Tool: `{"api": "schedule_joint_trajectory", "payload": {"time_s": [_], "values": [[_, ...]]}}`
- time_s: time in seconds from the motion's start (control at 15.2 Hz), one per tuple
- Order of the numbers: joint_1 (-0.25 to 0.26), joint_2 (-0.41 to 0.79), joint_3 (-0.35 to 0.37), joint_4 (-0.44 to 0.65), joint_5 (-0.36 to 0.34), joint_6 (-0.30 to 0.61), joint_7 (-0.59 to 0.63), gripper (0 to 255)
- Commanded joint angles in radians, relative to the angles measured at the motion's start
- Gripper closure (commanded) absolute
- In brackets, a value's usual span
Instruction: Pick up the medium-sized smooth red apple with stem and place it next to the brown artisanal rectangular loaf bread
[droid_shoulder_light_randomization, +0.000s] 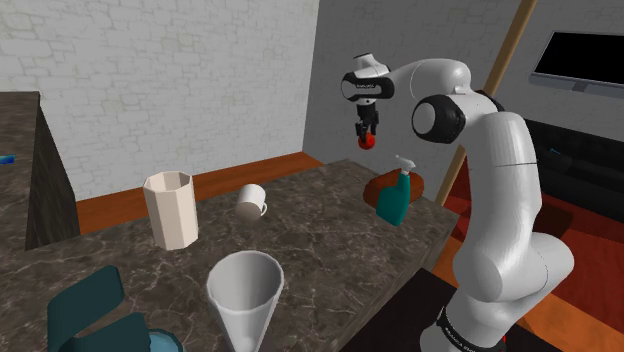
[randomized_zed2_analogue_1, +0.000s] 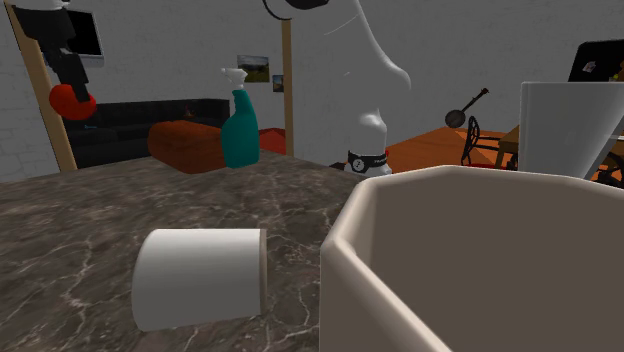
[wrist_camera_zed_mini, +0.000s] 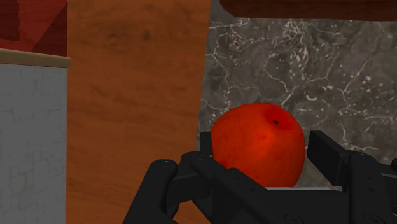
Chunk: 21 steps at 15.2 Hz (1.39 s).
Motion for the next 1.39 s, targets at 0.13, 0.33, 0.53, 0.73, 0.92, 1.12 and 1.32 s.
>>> {"api": "schedule_joint_trajectory", "payload": {"time_s": [0.13,0.33,0.53,0.73,0.92,1.12,1.32], "values": [[0.000,-0.001,0.001,-0.053,-0.003,0.050,0.017,255],[-0.001,-0.001,0.001,-0.093,-0.005,0.088,0.029,255],[-0.002,0.002,0.001,-0.127,-0.008,0.124,0.040,255],[-0.003,0.007,0.000,-0.158,-0.011,0.159,0.051,255],[-0.004,0.015,0.000,-0.186,-0.014,0.192,0.062,255],[-0.004,0.024,-0.001,-0.210,-0.017,0.225,0.073,255],[-0.005,0.036,-0.001,-0.232,-0.020,0.256,0.084,255]]}}
